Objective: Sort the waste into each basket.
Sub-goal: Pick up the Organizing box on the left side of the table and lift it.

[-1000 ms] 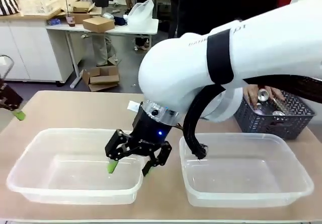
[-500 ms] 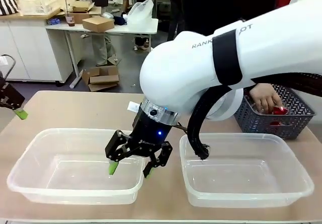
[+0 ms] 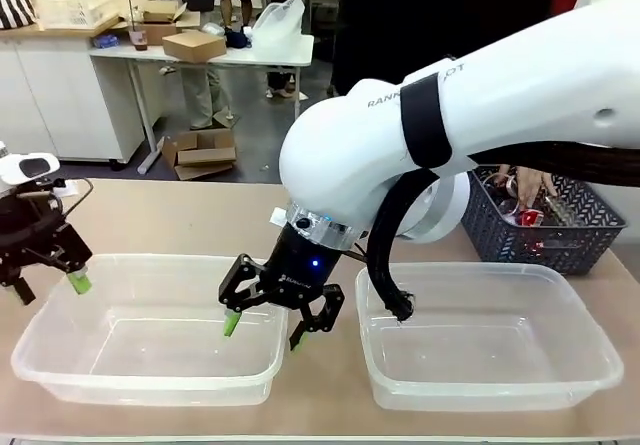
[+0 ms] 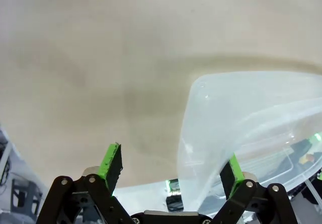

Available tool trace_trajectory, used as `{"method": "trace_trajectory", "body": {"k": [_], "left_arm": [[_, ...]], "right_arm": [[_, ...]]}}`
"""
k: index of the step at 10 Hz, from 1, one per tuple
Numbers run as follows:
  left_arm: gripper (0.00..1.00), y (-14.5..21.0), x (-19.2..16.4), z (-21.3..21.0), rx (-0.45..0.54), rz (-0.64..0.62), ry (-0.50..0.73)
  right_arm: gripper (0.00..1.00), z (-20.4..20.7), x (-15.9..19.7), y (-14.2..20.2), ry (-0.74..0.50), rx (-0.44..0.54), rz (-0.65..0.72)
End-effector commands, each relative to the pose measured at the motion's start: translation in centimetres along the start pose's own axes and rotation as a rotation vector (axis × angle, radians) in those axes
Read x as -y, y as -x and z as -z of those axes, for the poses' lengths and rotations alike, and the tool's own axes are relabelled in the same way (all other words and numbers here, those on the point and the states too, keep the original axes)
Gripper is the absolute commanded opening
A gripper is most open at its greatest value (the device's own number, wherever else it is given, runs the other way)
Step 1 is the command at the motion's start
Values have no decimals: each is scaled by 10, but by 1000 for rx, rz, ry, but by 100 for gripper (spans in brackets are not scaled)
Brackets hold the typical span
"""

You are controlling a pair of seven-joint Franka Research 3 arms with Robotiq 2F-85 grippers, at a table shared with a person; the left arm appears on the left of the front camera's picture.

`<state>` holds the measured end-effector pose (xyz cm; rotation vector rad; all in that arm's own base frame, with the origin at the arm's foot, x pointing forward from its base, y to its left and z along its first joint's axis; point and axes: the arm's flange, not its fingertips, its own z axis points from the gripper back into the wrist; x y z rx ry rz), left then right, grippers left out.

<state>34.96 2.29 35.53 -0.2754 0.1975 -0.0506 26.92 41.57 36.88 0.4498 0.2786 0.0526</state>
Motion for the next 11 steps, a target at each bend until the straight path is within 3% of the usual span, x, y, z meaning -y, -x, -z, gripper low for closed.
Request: {"method": "trace_trajectory", "body": {"k": [1,5,8,11], "left_arm": [[100,13,-3,12,-36,-34,-4],[100,13,-1,30,-36,-13,53],[100,17,-1,34,-48,-10,47],[100,18,-1,34,-53,-6,49]], "right_arm": [[100,4,-14,1,49,81,76],[100,29,-34,-3,240,125,177],[100,34,-45,0,298,235,125],[100,31,-49,4,350,267,111]]}}
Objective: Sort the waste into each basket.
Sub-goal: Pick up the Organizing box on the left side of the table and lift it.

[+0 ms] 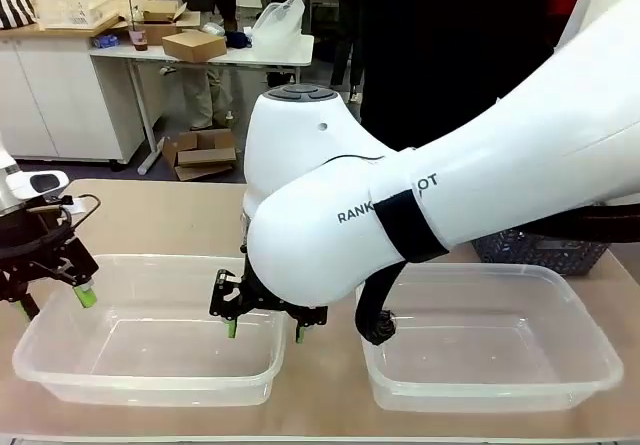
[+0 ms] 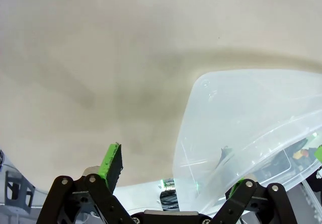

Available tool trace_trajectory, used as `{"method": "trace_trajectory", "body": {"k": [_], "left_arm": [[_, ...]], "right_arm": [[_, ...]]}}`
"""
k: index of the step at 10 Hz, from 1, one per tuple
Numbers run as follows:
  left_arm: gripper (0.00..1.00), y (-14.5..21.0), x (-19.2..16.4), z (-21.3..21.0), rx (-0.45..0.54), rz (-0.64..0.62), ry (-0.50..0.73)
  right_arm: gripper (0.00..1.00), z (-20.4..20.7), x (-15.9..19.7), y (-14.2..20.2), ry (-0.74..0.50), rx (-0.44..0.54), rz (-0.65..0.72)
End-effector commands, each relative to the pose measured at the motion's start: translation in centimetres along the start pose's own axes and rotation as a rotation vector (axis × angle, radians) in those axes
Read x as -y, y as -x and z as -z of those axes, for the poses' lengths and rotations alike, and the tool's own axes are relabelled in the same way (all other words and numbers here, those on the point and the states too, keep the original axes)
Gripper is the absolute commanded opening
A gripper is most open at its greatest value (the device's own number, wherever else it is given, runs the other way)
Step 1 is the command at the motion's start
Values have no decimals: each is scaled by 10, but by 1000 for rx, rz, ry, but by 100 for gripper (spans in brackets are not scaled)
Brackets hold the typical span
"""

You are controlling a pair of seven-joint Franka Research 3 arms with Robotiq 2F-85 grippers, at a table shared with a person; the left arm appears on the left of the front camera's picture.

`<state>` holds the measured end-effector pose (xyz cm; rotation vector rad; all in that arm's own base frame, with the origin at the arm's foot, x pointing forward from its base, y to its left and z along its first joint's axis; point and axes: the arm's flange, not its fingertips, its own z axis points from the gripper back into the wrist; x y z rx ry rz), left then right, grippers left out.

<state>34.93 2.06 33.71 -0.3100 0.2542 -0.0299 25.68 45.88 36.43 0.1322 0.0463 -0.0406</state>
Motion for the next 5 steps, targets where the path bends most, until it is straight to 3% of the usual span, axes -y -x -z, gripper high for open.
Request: {"method": "trace_trajectory", "body": {"k": [1,2,3,4,5], "left_arm": [[79,21,2,17,-2,38,15],[40,22,3,15,-17,31,-2],[19,22,3,14,-23,41,-5],[0,22,3,13,-20,44,-8],[0,22,3,12,-18,43,-8]], "right_arm": [[87,1,-14,0,68,32,5],[45,1,-14,-1,79,45,-2],[32,3,-15,-3,92,66,-10],[0,6,-15,-3,96,82,-6],[0,7,-13,-4,97,108,2]]}}
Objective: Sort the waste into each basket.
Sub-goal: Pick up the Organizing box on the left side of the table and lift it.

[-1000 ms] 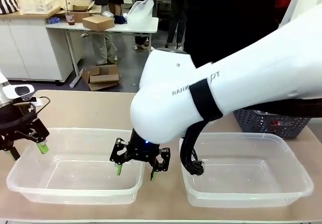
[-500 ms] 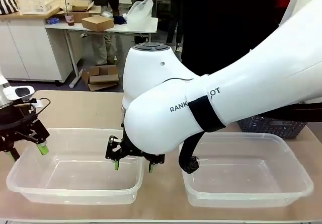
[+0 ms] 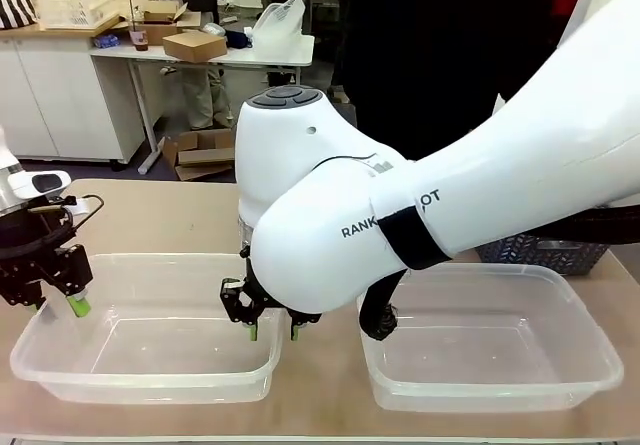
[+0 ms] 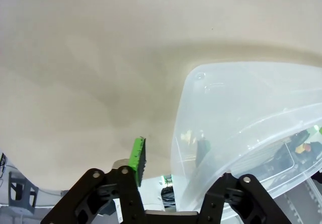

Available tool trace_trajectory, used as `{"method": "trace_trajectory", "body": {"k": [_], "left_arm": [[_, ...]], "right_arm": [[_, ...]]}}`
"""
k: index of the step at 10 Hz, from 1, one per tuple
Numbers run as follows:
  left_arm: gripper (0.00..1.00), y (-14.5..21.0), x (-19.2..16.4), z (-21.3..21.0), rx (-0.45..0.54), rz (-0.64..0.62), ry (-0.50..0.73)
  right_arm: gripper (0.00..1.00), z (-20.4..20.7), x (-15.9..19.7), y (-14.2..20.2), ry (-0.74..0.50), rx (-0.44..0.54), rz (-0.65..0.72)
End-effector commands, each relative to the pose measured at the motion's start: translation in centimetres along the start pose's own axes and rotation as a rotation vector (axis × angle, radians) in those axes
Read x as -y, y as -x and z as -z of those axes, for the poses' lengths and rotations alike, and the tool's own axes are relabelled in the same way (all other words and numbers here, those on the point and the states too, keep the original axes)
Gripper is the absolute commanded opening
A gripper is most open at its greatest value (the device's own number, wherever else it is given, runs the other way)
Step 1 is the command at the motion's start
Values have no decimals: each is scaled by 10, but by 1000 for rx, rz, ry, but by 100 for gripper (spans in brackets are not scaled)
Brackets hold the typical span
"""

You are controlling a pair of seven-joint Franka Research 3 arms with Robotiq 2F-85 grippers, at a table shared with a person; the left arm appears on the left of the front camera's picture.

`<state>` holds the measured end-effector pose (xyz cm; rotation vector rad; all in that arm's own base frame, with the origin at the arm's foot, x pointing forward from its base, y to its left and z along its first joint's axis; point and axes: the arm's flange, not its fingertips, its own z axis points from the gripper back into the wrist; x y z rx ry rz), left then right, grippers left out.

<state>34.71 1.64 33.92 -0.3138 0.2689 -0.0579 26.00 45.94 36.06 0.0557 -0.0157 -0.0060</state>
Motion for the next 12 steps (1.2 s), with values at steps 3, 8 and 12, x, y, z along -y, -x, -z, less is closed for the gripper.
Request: {"method": "trace_trajectory", "body": {"k": [3,8,12], "left_arm": [[0,20,-2,11,12,21,-10],[0,17,2,-2,64,30,-31],[0,0,41,-61,97,109,2]], "right_arm": [[0,7,-10,-2,28,49,45],[0,7,-6,1,-8,23,11],[0,-42,33,4,19,17,29]]}}
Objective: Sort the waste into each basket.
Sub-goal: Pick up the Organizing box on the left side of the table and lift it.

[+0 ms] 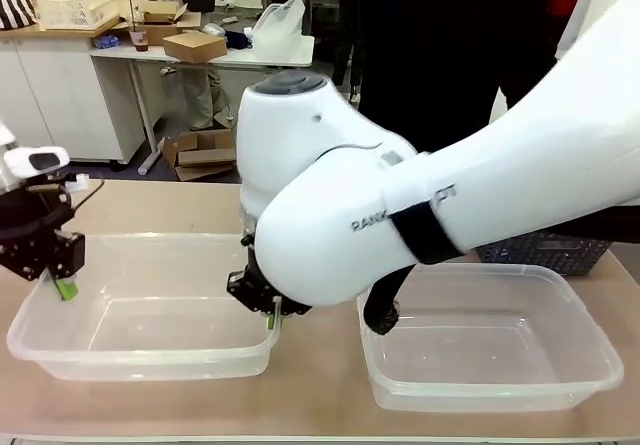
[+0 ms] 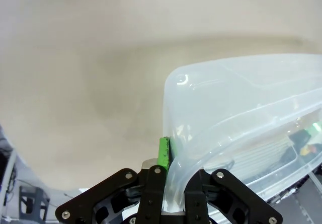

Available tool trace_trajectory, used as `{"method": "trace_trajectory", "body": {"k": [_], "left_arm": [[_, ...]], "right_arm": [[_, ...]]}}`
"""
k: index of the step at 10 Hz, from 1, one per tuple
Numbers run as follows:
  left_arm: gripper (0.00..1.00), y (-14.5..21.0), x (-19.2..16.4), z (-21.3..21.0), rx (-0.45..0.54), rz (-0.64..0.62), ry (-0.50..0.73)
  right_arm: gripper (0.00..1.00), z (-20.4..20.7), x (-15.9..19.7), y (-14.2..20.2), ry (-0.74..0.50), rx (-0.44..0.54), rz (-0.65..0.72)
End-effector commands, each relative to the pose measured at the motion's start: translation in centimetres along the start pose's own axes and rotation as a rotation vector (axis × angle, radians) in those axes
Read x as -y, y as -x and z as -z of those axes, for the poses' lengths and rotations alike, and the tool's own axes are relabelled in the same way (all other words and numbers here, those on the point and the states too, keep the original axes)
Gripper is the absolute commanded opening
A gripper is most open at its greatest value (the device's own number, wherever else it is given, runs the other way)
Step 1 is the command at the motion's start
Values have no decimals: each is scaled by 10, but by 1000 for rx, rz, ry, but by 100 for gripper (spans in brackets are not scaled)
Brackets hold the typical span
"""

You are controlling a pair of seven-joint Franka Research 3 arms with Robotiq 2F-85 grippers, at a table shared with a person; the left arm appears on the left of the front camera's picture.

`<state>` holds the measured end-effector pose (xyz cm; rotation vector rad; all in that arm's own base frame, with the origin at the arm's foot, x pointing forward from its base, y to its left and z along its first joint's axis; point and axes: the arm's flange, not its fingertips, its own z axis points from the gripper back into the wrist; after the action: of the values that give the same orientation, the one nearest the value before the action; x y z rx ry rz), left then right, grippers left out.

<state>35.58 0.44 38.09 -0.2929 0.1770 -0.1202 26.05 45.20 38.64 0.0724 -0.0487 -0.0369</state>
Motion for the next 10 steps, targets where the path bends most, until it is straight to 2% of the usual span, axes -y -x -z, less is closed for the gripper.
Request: {"method": "trace_trajectory", "body": {"k": [1,4,5,6,10], "left_arm": [[0,-3,34,-46,12,70,49],[0,-6,94,-100,58,95,67],[0,-8,111,-109,100,102,30],[0,-1,95,-77,28,101,55],[0,-1,95,-77,28,101,55]], "right_arm": [[0,-43,49,5,54,-4,40],[0,-119,105,25,117,-8,123],[0,-141,114,38,44,-14,135],[0,-114,64,17,25,34,107],[0,-114,64,17,25,34,107]]}}
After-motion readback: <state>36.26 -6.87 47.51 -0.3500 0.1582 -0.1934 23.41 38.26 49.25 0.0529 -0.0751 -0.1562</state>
